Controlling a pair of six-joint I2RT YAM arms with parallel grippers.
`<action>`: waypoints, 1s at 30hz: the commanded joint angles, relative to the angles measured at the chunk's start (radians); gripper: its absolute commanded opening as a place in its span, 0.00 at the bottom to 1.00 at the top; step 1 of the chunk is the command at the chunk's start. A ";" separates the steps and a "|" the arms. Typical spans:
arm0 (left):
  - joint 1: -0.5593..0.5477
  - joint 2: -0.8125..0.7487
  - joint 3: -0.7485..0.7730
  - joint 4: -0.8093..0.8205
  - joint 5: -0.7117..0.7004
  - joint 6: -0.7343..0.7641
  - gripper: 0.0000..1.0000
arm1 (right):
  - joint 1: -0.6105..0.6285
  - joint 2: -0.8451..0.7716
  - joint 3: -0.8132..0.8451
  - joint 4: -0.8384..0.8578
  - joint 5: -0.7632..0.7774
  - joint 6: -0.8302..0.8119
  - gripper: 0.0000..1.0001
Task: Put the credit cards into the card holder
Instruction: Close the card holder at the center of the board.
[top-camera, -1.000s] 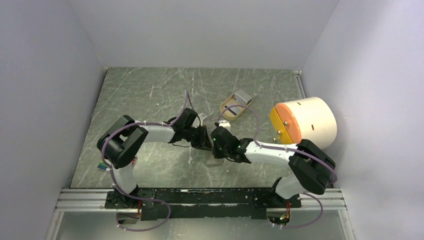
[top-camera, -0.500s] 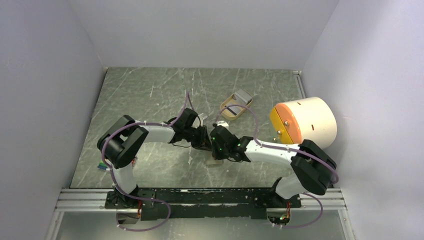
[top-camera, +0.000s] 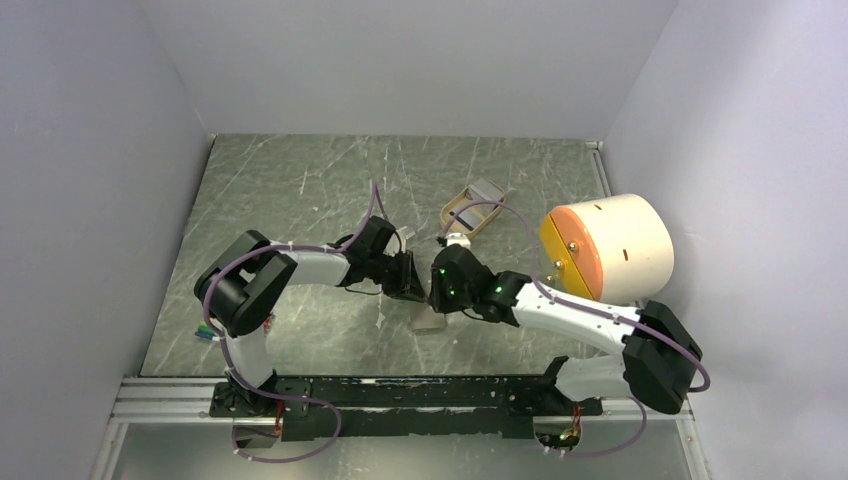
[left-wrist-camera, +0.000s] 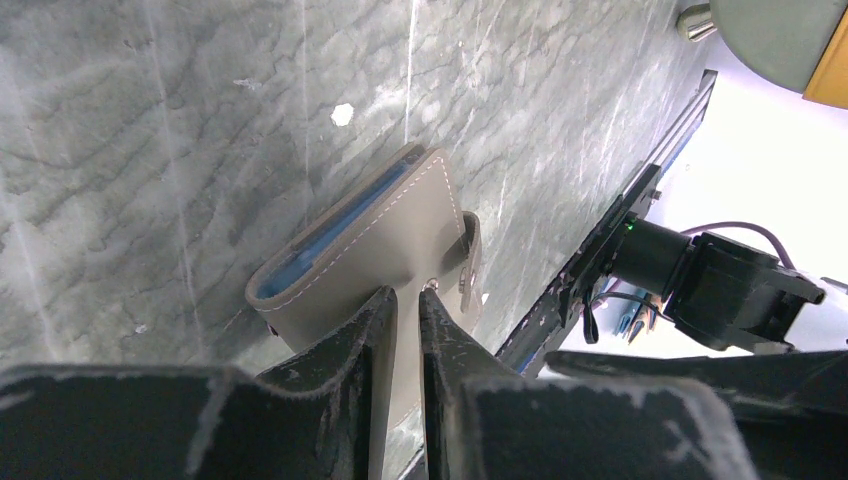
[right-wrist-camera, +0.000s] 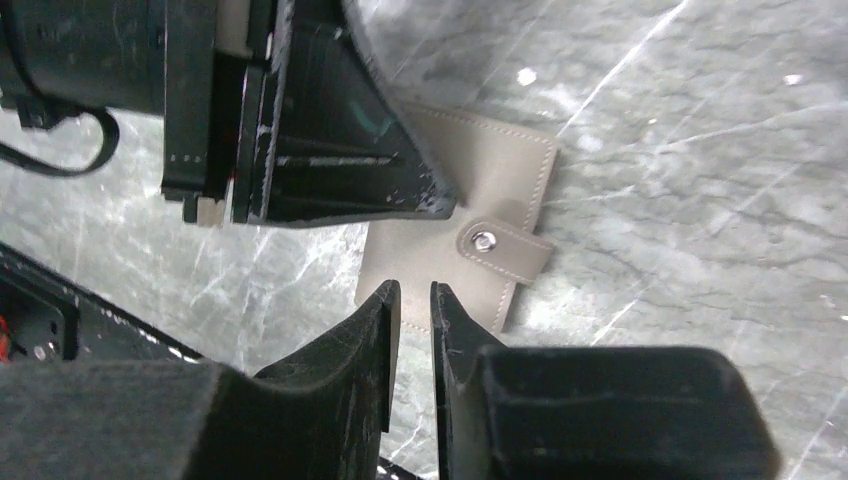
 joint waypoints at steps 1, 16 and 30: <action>-0.010 0.014 -0.005 -0.025 0.000 0.015 0.21 | -0.046 -0.037 -0.024 0.014 0.064 0.022 0.21; -0.011 0.012 -0.001 -0.031 0.006 0.016 0.21 | -0.152 0.117 -0.068 0.169 -0.128 -0.012 0.16; -0.011 0.010 -0.006 -0.021 0.006 0.011 0.21 | -0.152 0.144 -0.093 0.188 -0.152 -0.006 0.16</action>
